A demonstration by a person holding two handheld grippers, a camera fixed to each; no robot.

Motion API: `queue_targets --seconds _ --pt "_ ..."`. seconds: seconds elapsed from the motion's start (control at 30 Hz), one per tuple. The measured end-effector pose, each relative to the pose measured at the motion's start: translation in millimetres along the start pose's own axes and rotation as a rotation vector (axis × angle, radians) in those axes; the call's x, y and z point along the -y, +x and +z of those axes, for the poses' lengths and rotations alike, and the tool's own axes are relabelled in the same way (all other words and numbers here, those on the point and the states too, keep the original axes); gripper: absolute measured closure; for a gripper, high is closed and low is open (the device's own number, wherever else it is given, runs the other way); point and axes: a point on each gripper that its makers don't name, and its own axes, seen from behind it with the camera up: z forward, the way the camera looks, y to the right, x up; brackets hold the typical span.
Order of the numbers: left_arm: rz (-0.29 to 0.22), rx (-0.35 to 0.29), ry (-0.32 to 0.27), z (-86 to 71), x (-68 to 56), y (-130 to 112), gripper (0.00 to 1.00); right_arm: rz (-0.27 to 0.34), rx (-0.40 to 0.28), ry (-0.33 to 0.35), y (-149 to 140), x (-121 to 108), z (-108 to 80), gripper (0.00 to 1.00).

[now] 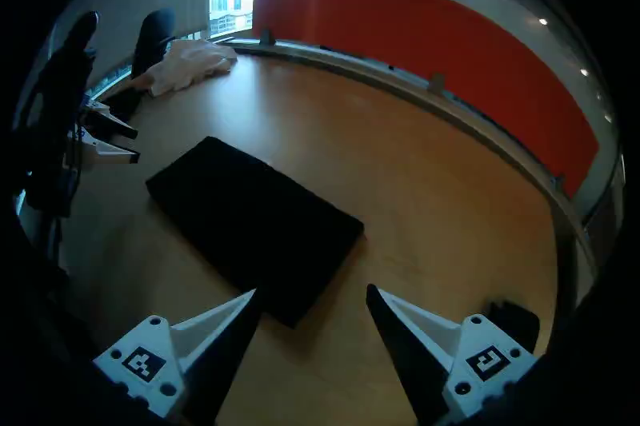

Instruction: Fold towel

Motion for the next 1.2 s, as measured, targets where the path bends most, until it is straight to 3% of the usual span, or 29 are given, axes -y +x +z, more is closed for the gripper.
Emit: queue_targets --seconds 0.7,1.03,1.2 --pt "-0.096 -0.022 0.088 -55.9 25.3 -34.1 0.04 -0.080 0.016 0.084 -2.1 18.1 16.8 0.04" --pt "-0.120 -0.028 0.112 -73.3 33.4 -46.1 0.04 -0.119 0.072 0.123 -19.4 25.7 25.1 0.14" --pt "-0.132 -0.024 0.124 -78.4 37.3 -52.4 0.04 -0.132 0.105 0.129 -29.0 25.7 28.3 0.23"
